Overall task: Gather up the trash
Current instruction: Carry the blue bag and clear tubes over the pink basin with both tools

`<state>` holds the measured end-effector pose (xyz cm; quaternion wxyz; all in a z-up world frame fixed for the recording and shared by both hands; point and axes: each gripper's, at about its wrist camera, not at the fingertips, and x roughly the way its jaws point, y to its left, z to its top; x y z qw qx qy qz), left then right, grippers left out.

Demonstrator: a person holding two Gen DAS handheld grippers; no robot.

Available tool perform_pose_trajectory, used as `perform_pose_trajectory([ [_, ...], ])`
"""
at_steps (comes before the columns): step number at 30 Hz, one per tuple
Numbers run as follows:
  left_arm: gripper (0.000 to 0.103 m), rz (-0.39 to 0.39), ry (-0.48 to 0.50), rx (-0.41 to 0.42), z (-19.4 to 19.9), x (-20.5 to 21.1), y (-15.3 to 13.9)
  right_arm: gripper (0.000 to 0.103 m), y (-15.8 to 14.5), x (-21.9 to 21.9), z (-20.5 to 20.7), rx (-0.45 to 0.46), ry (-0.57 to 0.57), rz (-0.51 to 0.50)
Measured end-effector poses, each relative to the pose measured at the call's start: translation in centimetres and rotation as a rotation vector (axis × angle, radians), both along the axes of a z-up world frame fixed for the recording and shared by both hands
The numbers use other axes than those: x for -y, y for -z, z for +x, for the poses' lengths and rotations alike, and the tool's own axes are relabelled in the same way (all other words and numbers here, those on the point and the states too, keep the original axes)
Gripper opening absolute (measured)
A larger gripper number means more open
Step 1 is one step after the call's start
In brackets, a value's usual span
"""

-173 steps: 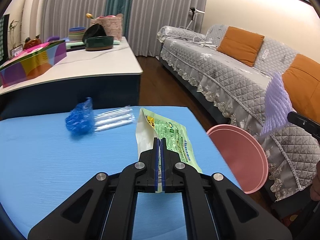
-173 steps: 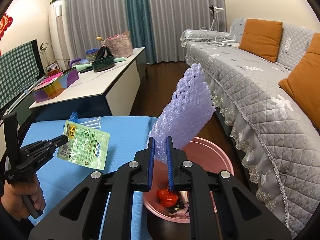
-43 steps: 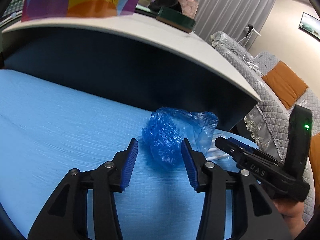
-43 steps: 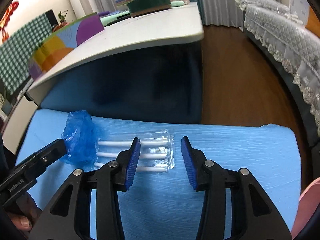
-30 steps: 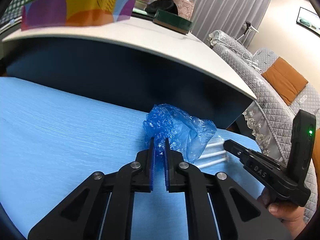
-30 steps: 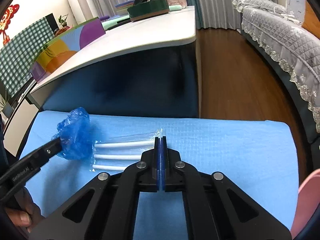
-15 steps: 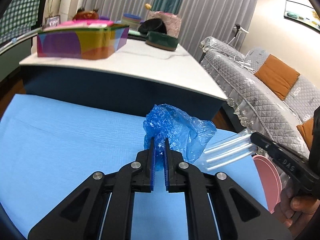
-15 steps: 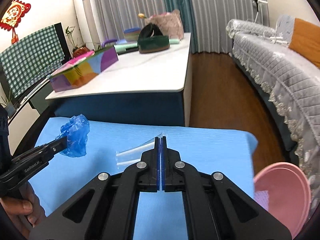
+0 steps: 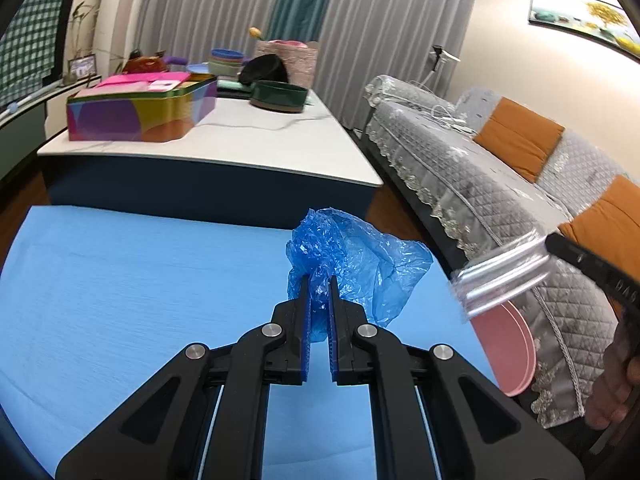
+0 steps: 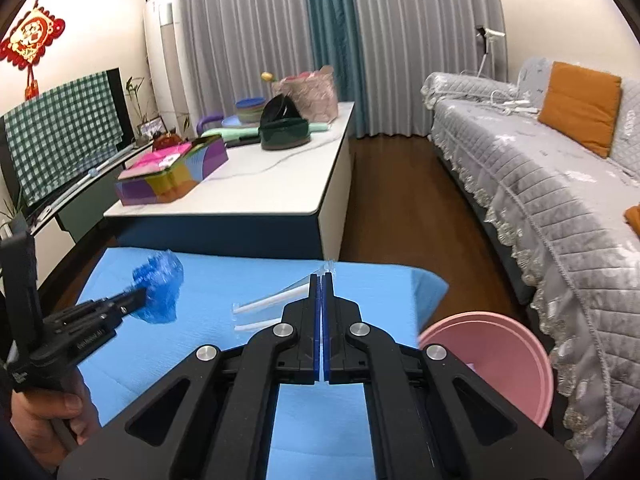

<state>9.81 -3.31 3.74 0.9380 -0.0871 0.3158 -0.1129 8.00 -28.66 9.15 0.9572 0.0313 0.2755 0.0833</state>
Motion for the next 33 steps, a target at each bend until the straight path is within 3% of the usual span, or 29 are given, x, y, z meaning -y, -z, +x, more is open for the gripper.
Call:
perform_pose_trajectory([
  [10,0.007,0.026,0.073,0.033,-1.9,3.7,-0.7,0.001,-2.4,5.0,-3.4,0.06,0.053,-0.046],
  [22,0.007,0.059,0.152,0.037,-1.7,8.7,1.0,0.001,0.7,12.0,-3.7,0.039,0.222,0.021],
  [33,0.007,0.066,0.27,0.037,-1.4,14.6,2.9,0.001,1.9,16.0,-4.1,0.05,0.335,-0.038],
])
